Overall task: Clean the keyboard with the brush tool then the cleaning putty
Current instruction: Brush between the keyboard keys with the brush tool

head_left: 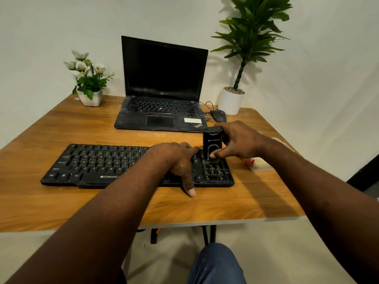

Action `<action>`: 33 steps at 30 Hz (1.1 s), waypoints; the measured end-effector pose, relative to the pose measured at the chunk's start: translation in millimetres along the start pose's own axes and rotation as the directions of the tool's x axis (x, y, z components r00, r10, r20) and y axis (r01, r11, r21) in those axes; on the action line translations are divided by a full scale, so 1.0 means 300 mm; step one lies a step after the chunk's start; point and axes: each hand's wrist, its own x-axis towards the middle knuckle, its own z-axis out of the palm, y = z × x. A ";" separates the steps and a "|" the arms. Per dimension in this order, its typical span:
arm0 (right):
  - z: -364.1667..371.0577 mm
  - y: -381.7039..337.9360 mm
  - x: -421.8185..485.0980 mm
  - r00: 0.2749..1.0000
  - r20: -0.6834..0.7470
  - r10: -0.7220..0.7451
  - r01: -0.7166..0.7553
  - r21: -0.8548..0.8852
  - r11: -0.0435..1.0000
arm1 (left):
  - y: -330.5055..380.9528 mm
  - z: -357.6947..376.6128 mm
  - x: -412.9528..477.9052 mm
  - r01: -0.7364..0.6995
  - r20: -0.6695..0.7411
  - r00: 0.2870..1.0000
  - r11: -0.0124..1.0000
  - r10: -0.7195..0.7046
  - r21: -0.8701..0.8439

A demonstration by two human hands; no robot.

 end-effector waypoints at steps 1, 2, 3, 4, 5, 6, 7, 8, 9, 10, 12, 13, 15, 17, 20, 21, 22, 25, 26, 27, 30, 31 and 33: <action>0.001 -0.002 -0.001 1.000 0.001 -0.002 0.002 0.016 1.000 | 0.001 0.000 -0.001 0.002 0.001 1.000 1.000 -0.002 0.004; 0.000 -0.008 -0.001 1.000 0.007 -0.003 0.003 0.022 1.000 | 0.001 -0.001 -0.001 0.005 0.002 1.000 1.000 -0.005 0.008; 0.000 -0.014 0.000 1.000 0.016 -0.001 0.001 0.023 1.000 | 0.003 -0.001 -0.002 0.009 0.003 1.000 1.000 -0.009 0.012; -0.001 -0.021 0.004 1.000 0.027 0.002 -0.003 0.024 1.000 | 0.003 -0.002 -0.004 0.011 0.005 1.000 1.000 -0.012 0.017; -0.001 -0.027 0.008 0.999 0.034 0.011 -0.012 0.023 1.000 | 0.004 -0.003 -0.005 0.013 0.005 1.000 1.000 -0.013 0.022; -0.004 -0.034 0.011 0.999 0.039 0.022 -0.023 0.024 0.999 | 0.004 -0.004 -0.007 0.013 0.004 1.000 1.000 -0.013 0.024; -0.009 -0.043 0.014 0.999 0.037 0.035 -0.036 0.027 0.999 | 0.005 -0.004 -0.008 0.011 0.003 1.000 1.000 -0.011 0.022; -0.015 -0.050 0.018 0.998 0.028 0.050 -0.051 0.039 0.998 | 0.005 -0.004 -0.009 0.008 0.001 1.000 1.000 -0.008 0.016; -0.020 -0.051 0.024 0.997 0.009 0.073 -0.073 0.061 0.995 | 0.004 -0.004 -0.009 0.005 -0.002 1.000 1.000 -0.005 0.009; -0.023 -0.051 0.028 0.995 -0.012 0.102 -0.100 0.087 0.991 | 0.004 -0.004 -0.007 0.004 -0.003 1.000 1.000 -0.004 0.003; -0.017 -0.039 0.038 0.980 -0.035 0.193 -0.187 0.135 0.973 | 0.003 -0.001 -0.002 0.002 0.000 1.000 1.000 -0.002 -0.007; -0.007 -0.034 0.041 0.968 -0.042 0.246 -0.237 0.152 0.960 | 0.002 -0.001 0.002 0.003 0.003 1.000 1.000 -0.003 -0.012; 0.024 -0.025 0.044 0.939 -0.063 0.337 -0.321 0.186 0.929 | 0.000 0.000 0.007 0.006 0.006 1.000 1.000 -0.006 -0.019; 0.052 -0.030 0.041 0.916 -0.055 0.397 -0.371 0.260 0.891 | -0.002 0.000 0.009 0.006 0.010 1.000 1.000 -0.006 -0.027; 0.060 -0.057 0.035 0.913 -0.017 0.407 -0.374 0.358 0.855 | -0.002 0.000 0.006 0.010 0.008 1.000 1.000 -0.010 -0.026; 0.057 -0.067 0.034 0.916 0.002 0.402 -0.373 0.375 0.849 | -0.002 0.000 0.005 0.011 0.006 1.000 1.000 -0.011 -0.020; 0.053 -0.077 0.031 0.917 0.031 0.397 -0.378 0.383 0.843 | -0.001 0.000 0.002 0.013 0.004 1.000 1.000 -0.012 -0.017; 0.050 -0.095 0.025 0.930 0.083 0.357 -0.364 0.334 0.870 | 0.003 0.000 -0.005 0.020 0.004 1.000 1.000 -0.020 -0.019; 0.050 -0.097 0.022 0.937 0.067 0.341 -0.346 0.297 0.890 | 0.003 0.000 -0.005 0.022 0.003 1.000 1.000 -0.022 -0.017; 0.046 -0.097 0.020 0.945 0.041 0.325 -0.325 0.249 0.912 | 0.002 0.000 -0.005 0.021 0.003 1.000 1.000 -0.021 -0.017; 0.010 -0.097 0.008 0.971 -0.015 0.237 -0.237 0.037 0.971 | 0.001 0.001 -0.003 0.012 0.002 1.000 1.000 -0.012 -0.013; -0.004 -0.098 0.001 0.979 -0.023 0.204 -0.205 -0.043 0.978 | 0.001 0.001 -0.004 0.011 0.002 1.000 1.000 -0.011 -0.008; -0.019 -0.100 -0.007 0.988 -0.036 0.150 -0.154 -0.120 0.981 | 0.003 -0.001 -0.007 0.011 0.007 1.000 1.000 -0.011 -0.003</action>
